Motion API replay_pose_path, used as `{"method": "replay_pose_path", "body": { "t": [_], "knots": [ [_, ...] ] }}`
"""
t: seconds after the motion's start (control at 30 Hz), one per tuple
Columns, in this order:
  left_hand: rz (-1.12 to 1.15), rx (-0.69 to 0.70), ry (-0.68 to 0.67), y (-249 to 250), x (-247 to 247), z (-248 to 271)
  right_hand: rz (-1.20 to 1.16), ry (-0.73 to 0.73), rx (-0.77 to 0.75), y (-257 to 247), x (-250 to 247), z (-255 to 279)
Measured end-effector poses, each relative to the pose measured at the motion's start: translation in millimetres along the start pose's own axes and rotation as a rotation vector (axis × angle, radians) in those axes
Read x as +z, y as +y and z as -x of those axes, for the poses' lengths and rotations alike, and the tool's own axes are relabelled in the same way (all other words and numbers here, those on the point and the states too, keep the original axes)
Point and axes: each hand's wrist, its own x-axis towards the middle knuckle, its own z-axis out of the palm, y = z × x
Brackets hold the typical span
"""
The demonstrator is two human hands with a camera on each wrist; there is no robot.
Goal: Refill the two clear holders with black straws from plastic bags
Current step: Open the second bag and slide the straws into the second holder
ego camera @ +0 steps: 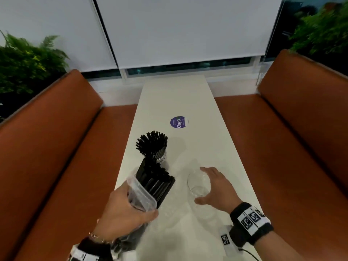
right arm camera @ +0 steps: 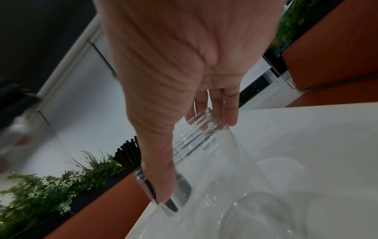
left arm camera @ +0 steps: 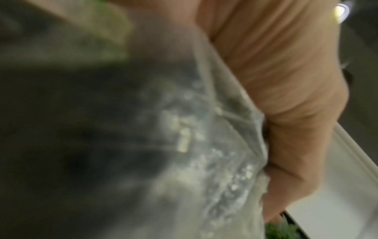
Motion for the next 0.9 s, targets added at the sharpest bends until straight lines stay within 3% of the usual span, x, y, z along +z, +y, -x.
{"method": "replay_pose_path", "body": {
  "t": [0.17,0.33,0.47,0.57,0.9],
  "knots": [
    [-0.523,0.149,-0.171,51.1,16.1,-46.4,-0.068,0.007,-0.012,1.5,-19.4,45.4],
    [-0.899,0.266,-0.31,90.7,53.5,-77.6,-0.149,0.144,-0.107,-20.8,-39.7,56.4],
    [-1.038,0.31,-0.383,105.4,73.2,-86.2,-0.146,0.199,-0.139,-24.9,-39.0,54.2],
    [-1.11,0.305,-0.428,107.8,81.8,-89.5,-0.105,0.132,-0.113,-18.6,-26.7,51.8],
    [-1.134,0.284,-0.479,105.5,92.9,-90.5,-0.161,0.093,-0.072,3.6,1.3,33.4]
  ]
}}
